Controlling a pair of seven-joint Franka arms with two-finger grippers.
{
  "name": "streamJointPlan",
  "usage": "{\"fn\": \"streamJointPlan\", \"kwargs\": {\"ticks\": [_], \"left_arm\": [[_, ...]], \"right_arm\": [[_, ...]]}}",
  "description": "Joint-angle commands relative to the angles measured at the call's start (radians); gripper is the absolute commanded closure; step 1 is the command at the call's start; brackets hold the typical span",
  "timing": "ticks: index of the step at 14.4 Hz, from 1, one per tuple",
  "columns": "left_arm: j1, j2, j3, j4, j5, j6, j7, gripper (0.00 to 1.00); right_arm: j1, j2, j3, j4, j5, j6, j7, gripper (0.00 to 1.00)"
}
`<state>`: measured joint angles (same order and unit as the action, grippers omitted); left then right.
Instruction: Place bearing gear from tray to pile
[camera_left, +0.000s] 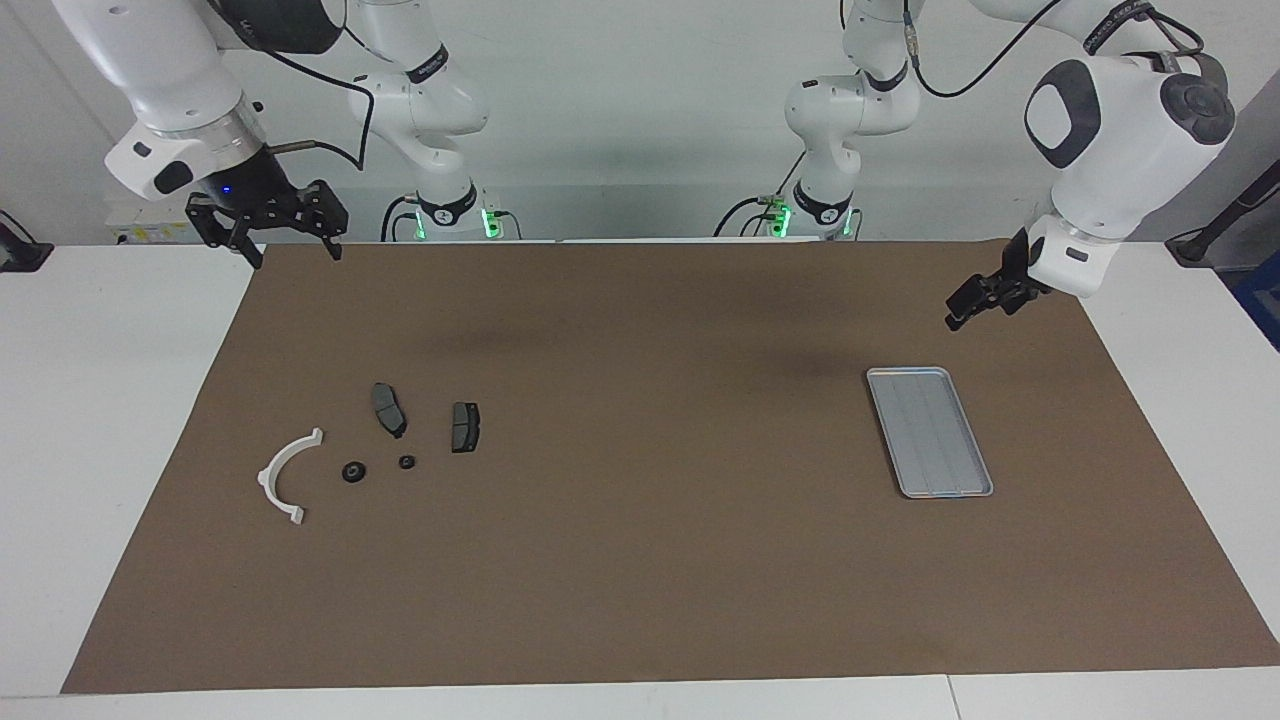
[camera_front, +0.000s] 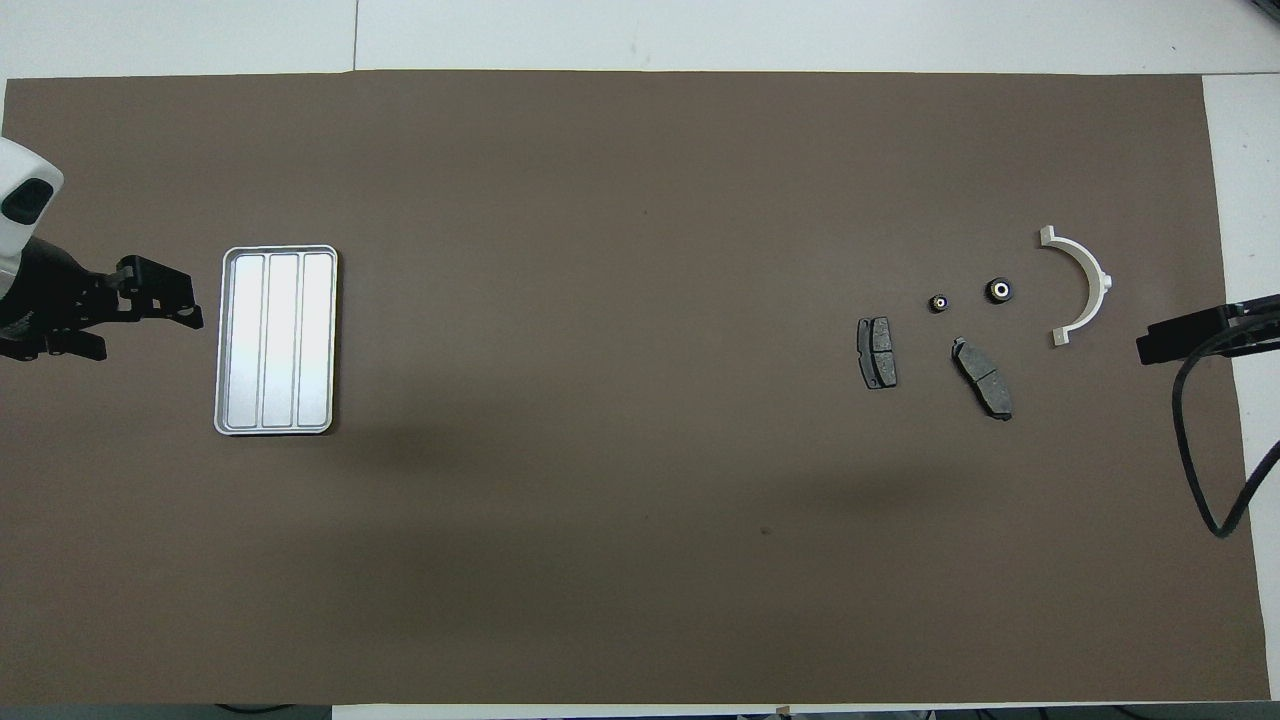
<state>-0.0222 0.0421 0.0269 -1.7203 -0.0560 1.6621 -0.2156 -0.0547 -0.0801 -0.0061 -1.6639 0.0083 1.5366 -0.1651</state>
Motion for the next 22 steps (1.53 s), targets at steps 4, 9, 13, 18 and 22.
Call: {"fn": "streamJointPlan", "kwargs": {"ticks": [4, 9, 13, 18, 22], "left_arm": [[-0.001, -0.004, -0.001, 0.008, 0.012, 0.001, 0.008, 0.0], [-0.001, -0.004, -0.001, 0.008, 0.012, 0.002, 0.01, 0.0], [-0.001, -0.004, -0.001, 0.008, 0.012, 0.002, 0.01, 0.0], [-0.001, -0.004, -0.001, 0.008, 0.012, 0.005, 0.01, 0.0], [-0.001, -0.004, -0.001, 0.008, 0.012, 0.005, 0.01, 0.0]], "right_arm": [[0.001, -0.023, -0.003, -0.02, -0.017, -0.009, 0.022, 0.0], [0.004, -0.027, -0.012, -0.028, -0.021, -0.007, 0.022, 0.0], [0.003, -0.029, -0.015, -0.03, -0.022, -0.007, 0.021, 0.0], [0.004, -0.029, -0.014, -0.027, -0.022, -0.016, 0.025, 0.0], [0.018, -0.029, -0.015, -0.027, -0.022, -0.016, 0.03, 0.0]]}}
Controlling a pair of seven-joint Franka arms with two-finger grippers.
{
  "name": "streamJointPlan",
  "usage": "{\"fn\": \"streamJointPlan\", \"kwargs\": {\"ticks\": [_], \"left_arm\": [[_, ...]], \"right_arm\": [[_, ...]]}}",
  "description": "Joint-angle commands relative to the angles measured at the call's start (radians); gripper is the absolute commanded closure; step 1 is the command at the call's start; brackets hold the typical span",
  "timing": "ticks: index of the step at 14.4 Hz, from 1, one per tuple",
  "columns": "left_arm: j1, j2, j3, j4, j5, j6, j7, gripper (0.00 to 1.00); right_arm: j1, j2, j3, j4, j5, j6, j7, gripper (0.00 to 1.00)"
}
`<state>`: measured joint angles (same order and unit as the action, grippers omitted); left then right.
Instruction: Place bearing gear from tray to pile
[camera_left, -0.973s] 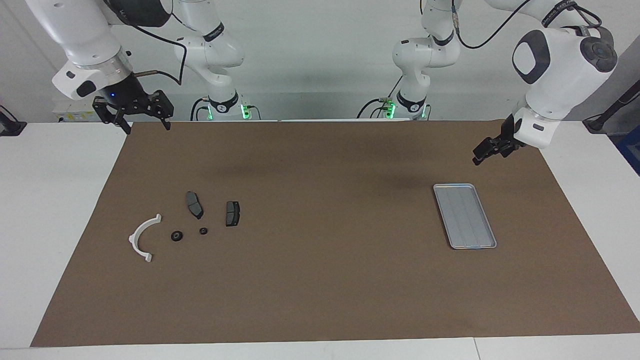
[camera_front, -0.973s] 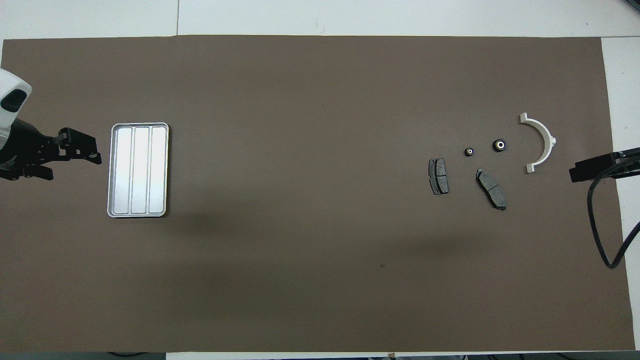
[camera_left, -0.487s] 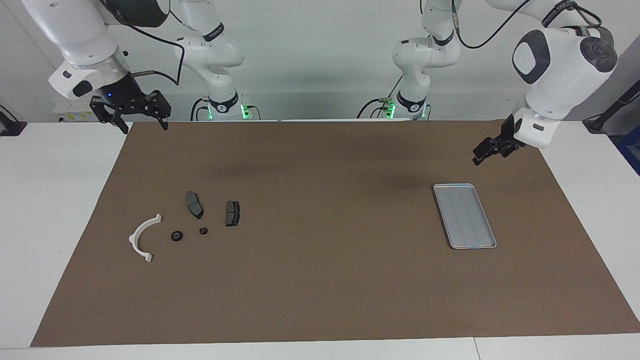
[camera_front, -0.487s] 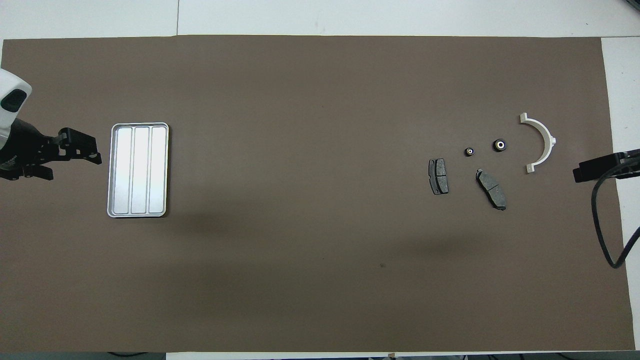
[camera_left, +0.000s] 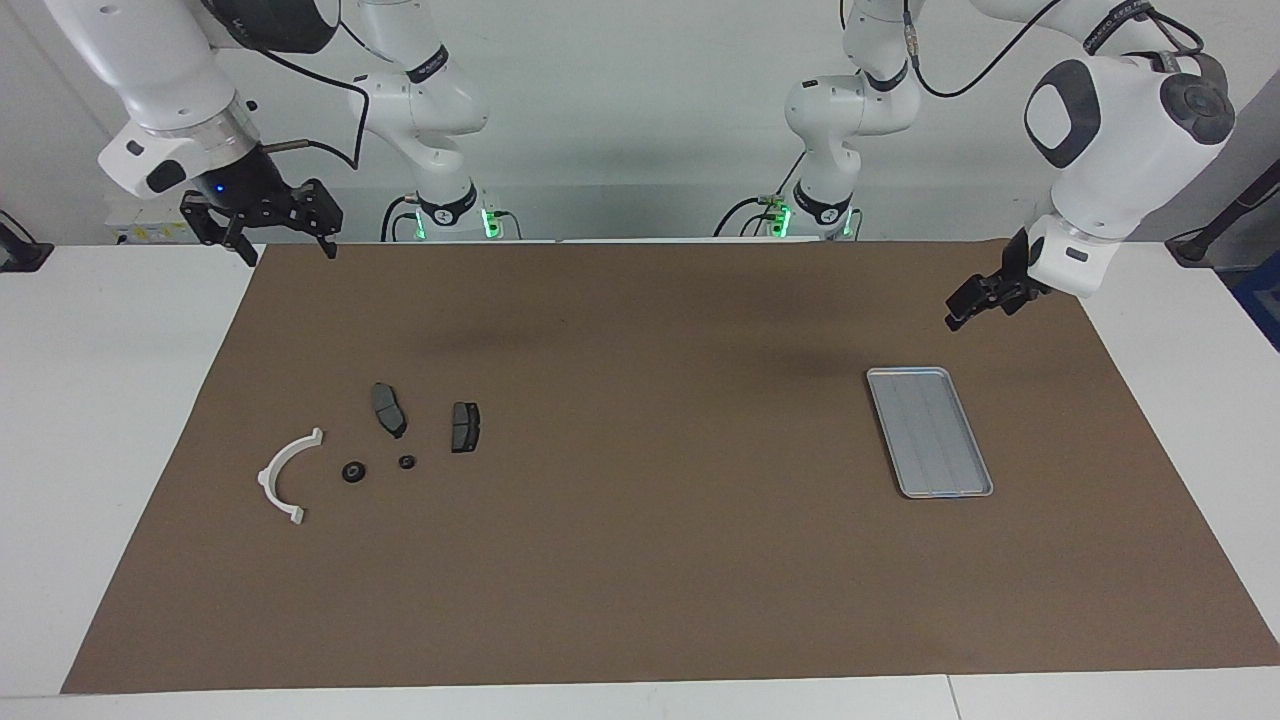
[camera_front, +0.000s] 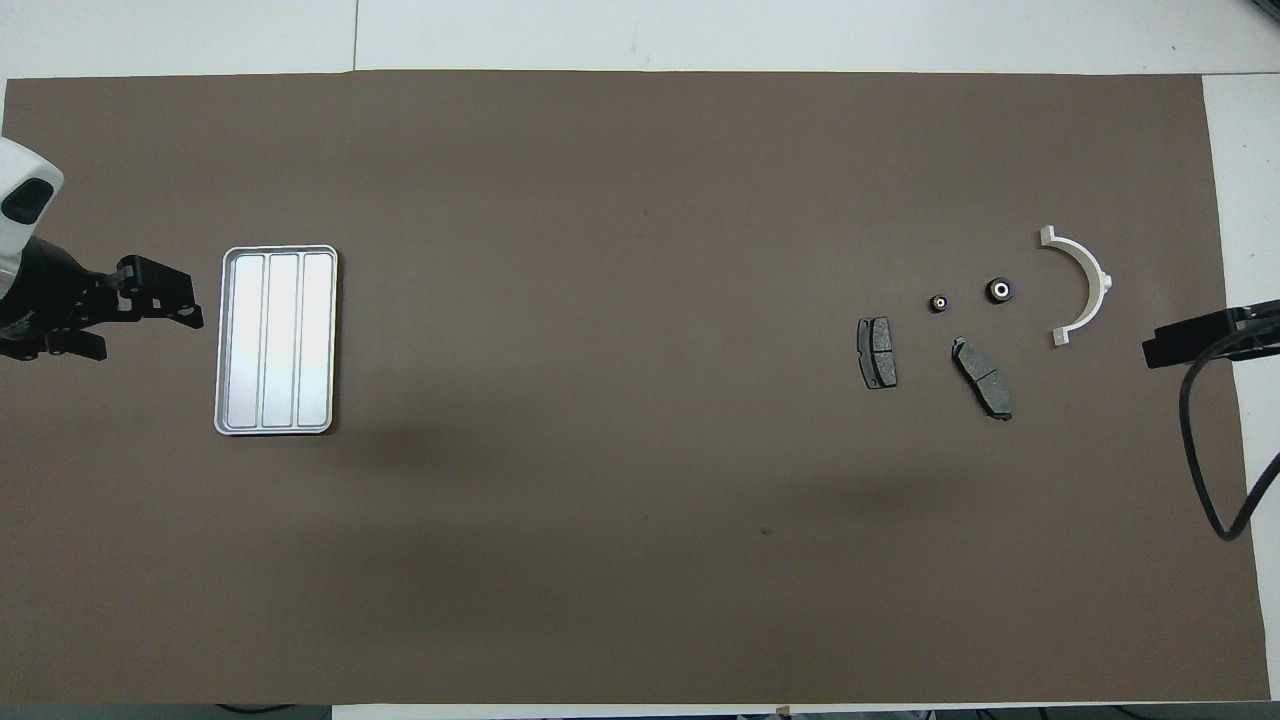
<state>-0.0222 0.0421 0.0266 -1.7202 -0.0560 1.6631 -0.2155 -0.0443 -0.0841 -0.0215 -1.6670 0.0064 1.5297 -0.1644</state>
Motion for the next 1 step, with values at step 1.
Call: {"fn": "streamJointPlan", "kwargs": {"ticks": [1], "left_arm": [[-0.001, -0.004, 0.0, 0.008, 0.012, 0.003, 0.01, 0.0]], "right_arm": [[0.007, -0.025, 0.0, -0.023, -0.02, -0.011, 0.029, 0.0]]}}
